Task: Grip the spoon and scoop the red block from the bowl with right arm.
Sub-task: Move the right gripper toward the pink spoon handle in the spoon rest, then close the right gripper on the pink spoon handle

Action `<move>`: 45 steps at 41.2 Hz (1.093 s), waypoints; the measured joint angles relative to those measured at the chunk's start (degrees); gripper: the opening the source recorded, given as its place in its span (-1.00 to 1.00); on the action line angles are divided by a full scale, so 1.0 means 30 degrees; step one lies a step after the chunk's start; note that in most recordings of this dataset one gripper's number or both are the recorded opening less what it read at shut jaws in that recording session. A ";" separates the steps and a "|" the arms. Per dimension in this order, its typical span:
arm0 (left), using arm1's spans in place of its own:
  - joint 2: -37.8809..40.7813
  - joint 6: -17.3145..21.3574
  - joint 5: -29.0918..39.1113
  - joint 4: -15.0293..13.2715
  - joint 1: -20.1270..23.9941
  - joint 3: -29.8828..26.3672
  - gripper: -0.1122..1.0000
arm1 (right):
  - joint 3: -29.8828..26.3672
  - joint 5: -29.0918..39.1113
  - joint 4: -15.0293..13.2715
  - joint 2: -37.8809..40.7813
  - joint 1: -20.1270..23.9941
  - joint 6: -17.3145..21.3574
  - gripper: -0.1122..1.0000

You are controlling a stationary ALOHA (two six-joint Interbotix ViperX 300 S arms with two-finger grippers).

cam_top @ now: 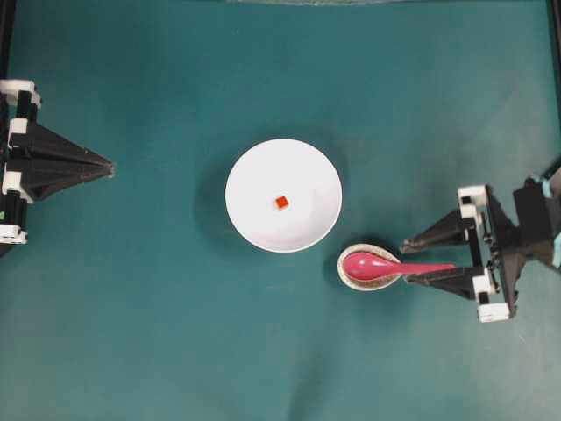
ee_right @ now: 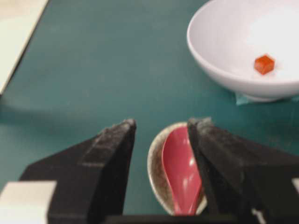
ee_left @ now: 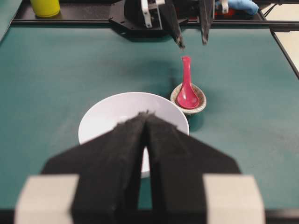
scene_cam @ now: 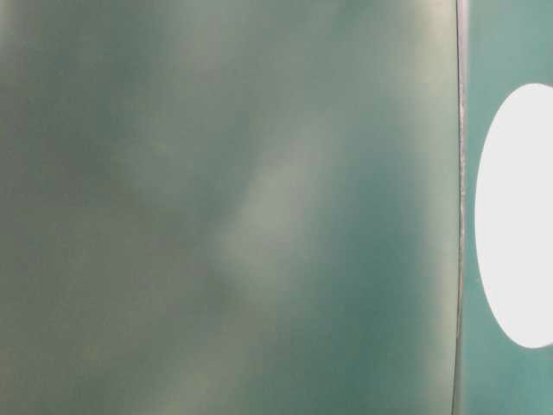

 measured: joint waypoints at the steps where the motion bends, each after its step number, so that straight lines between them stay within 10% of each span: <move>1: 0.0000 0.0000 0.0029 -0.0029 0.0000 0.0000 -0.78 | 0.0000 -0.0322 0.0205 0.0322 0.0205 0.0000 0.19; 15: 0.0000 0.0000 0.0059 0.0059 -0.0029 0.0000 -0.78 | 0.0527 -0.3516 0.2432 0.3926 0.2402 0.0000 0.18; 45: 0.0000 0.0029 0.0029 0.0088 0.0000 0.0000 -0.78 | 0.0439 -0.2930 0.2871 0.6152 0.2695 0.0586 0.18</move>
